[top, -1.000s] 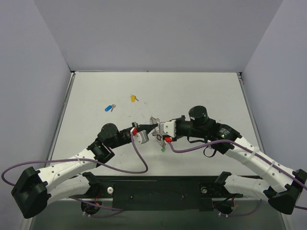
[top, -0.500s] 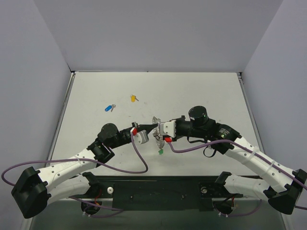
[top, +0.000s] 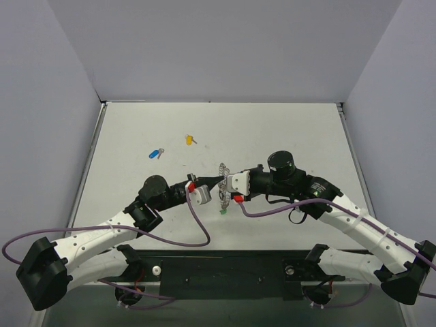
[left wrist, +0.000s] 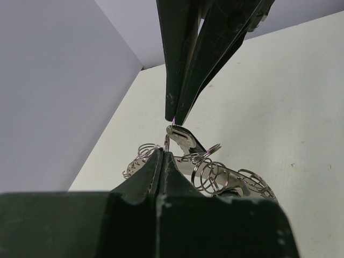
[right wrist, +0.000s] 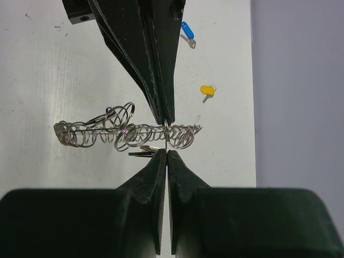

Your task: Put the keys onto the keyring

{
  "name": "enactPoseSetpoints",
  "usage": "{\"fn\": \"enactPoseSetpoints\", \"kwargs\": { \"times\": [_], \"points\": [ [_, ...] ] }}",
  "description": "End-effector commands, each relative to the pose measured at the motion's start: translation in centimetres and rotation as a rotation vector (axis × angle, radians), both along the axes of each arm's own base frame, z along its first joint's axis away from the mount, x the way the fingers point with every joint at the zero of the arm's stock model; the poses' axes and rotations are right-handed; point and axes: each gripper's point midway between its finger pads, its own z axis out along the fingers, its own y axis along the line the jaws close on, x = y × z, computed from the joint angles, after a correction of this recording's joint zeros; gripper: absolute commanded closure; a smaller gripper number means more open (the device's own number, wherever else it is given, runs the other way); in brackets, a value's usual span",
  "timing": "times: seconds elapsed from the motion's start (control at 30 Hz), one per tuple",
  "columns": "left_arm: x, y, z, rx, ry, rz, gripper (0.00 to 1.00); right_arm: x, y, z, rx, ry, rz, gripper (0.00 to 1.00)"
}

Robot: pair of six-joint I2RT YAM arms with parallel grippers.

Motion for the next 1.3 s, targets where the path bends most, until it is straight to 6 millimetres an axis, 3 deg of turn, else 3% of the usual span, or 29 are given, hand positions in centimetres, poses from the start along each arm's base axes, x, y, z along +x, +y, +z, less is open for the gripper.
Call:
{"fn": "enactPoseSetpoints", "kwargs": {
  "times": [0.0, 1.27],
  "points": [
    [-0.44, -0.02, 2.65, -0.062, -0.068, -0.013, 1.0, 0.12, 0.46, 0.82, 0.031, -0.016, -0.002, 1.0],
    [-0.34, 0.09, 2.77, -0.063, -0.074, -0.006, 1.0, 0.1, 0.62, 0.86, 0.045, 0.002, -0.009, 1.0]
  ]
}}
